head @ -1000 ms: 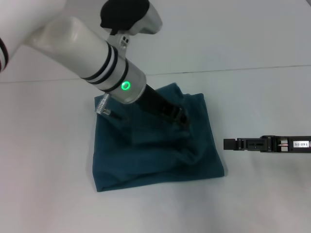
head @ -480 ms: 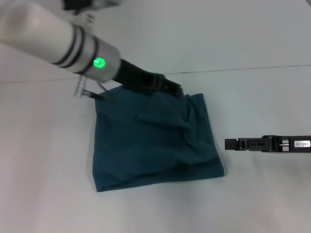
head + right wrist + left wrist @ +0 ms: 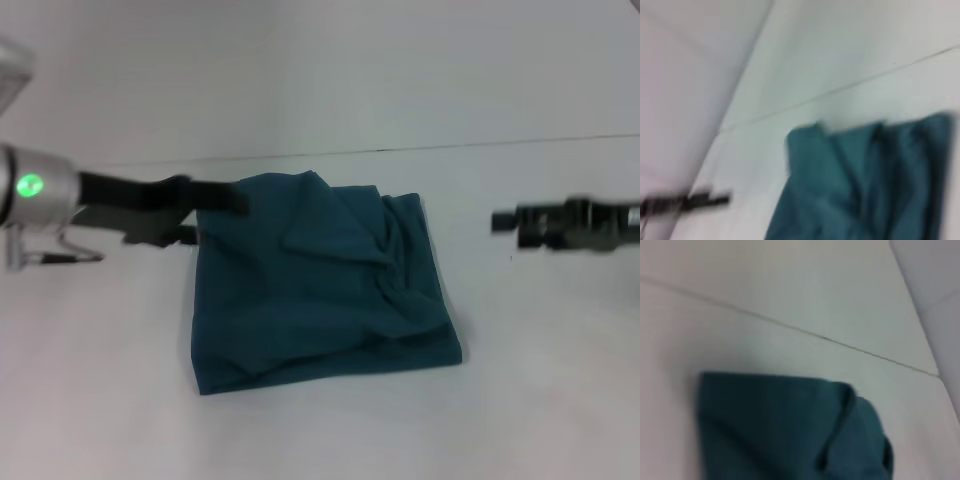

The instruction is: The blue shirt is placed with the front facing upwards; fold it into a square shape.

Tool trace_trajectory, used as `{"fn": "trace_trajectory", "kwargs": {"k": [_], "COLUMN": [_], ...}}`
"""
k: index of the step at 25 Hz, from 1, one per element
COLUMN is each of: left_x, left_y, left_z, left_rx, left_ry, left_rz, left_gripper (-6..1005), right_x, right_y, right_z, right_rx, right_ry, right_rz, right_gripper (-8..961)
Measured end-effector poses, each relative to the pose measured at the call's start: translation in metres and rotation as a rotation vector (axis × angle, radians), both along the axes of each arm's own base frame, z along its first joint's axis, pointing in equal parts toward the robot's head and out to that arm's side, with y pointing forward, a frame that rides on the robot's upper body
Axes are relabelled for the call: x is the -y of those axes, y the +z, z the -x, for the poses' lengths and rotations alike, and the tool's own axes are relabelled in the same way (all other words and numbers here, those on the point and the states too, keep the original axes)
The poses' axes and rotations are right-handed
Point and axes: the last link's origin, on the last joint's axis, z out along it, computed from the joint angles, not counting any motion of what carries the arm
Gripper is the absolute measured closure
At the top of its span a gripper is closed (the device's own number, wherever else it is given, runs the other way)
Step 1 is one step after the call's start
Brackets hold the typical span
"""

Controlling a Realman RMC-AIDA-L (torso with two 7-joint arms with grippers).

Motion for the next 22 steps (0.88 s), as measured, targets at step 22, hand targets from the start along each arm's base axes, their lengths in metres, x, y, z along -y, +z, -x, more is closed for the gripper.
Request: {"fn": "trace_trajectory", "kwargs": {"k": [22], "left_x": [0.038], "left_y": [-0.015], "left_z": [0.071], "left_rx": [-0.006], "left_ry": [0.153], "left_rz": [0.026], "left_gripper": [91], "right_x": [-0.079], "right_y": [0.053], "right_z": [0.057], "right_rx": [0.334], "right_ry": [-0.182], "right_rz": [-0.116], "right_gripper": [156]}}
